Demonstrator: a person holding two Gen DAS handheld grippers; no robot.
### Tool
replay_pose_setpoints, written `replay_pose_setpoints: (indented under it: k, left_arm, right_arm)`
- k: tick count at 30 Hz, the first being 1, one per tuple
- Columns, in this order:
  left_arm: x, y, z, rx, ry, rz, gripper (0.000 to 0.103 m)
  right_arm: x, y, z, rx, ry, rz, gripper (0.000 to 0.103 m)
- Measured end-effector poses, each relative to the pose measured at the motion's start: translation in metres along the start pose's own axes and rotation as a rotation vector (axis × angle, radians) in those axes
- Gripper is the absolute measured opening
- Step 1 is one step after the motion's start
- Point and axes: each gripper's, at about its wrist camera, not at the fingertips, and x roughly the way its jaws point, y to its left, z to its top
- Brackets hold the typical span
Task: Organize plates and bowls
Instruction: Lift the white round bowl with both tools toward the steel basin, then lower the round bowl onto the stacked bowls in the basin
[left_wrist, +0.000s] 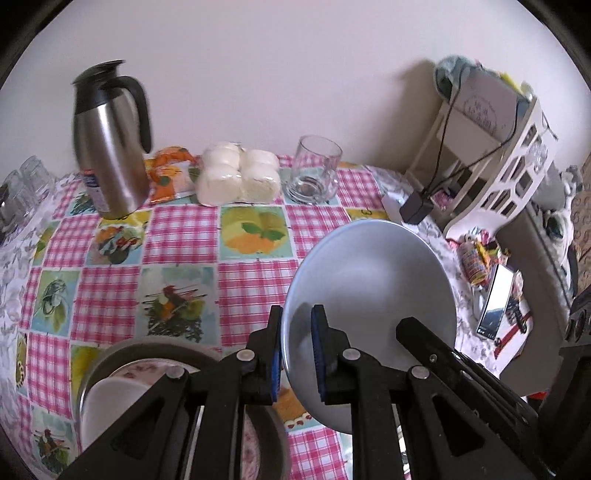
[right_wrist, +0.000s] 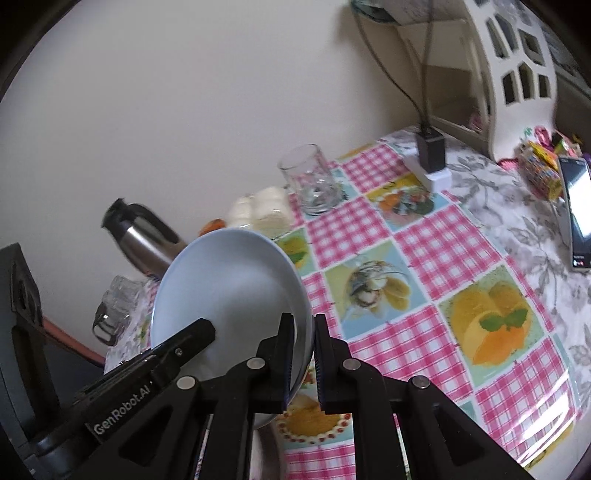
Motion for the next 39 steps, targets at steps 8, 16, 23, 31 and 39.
replay_pose_setpoints:
  k: [8, 16, 23, 31, 39]
  left_arm:
    - [-0.029, 0.046, -0.014, -0.093, -0.044, 0.007, 0.015]
    - [-0.057, 0.087, -0.031, -0.174, -0.082, 0.022, 0.015]
    - [-0.07, 0.107, -0.043, -0.209, -0.091, 0.019, 0.015]
    - [-0.067, 0.123, -0.066, -0.245, -0.043, 0.015, 0.017]
    - [-0.063, 0.128, -0.081, -0.241, -0.01, 0.038, 0.017]
  right_arm:
    - [0.0, 0.048, -0.016, -0.106, 0.034, 0.051, 0.012]
    - [0.005, 0.093, -0.039, -0.22, 0.07, 0.088, 0.013]
    - [0.005, 0.114, -0.054, -0.274, 0.103, 0.114, 0.013]
    - [0.011, 0.124, -0.072, -0.324, 0.161, 0.103, 0.016]
    - [0.021, 0.129, -0.085, -0.357, 0.221, 0.063, 0.016]
